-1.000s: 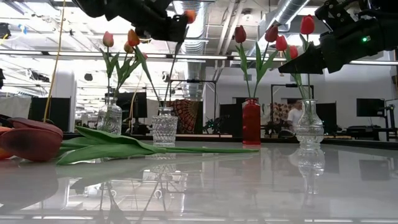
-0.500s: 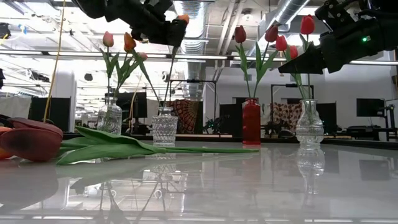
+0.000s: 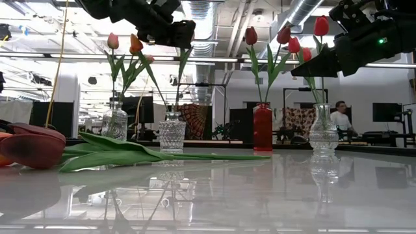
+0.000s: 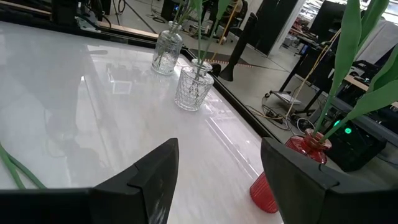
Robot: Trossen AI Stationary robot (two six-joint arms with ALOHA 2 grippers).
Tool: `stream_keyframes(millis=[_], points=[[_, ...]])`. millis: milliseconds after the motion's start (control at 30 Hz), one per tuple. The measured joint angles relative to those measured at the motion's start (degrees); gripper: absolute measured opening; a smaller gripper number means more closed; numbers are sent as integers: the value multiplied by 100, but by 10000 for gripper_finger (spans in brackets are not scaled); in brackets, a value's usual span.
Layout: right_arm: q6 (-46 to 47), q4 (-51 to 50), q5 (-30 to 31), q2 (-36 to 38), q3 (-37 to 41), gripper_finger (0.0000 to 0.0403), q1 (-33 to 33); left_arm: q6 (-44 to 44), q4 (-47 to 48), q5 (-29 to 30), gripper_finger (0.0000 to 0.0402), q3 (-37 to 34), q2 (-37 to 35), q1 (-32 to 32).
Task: Sort flowers into vase by color
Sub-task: Put the orange flower into the middle transparent vase
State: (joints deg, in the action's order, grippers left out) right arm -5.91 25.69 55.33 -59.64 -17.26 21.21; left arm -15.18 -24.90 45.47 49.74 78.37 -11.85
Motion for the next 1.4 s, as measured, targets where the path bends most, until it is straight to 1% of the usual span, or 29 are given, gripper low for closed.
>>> stream_keyframes(millis=[133,233,533,733,833,900,967,1067,1100,1400], points=[[0,-2,0,0,0,256,0,-50,-53,2,139,0,0,57],[0,0,0,2,0,256,0,-208,-260,-3,144,0,0,123],[0,0,0,0,0,256,0,-652,-956,-1,145,0,-4,335],[0,-2,0,1,0,256,0,-728,-974,1,145,0,-6,510],[0,-2,0,0,0,256,0,-910,-973,8,145,0,-7,552],[0,0,0,0,0,256,2,-1002,-974,127,145,0,-7,552],[0,0,0,0,0,256,1,-1008,-959,385,145,0,-7,507],[0,0,0,1,0,256,1,-870,-783,763,145,0,-9,455],[0,-2,0,0,0,256,0,-792,-688,809,145,0,-9,445],[0,0,0,0,0,256,2,185,699,772,145,2,-9,430]])
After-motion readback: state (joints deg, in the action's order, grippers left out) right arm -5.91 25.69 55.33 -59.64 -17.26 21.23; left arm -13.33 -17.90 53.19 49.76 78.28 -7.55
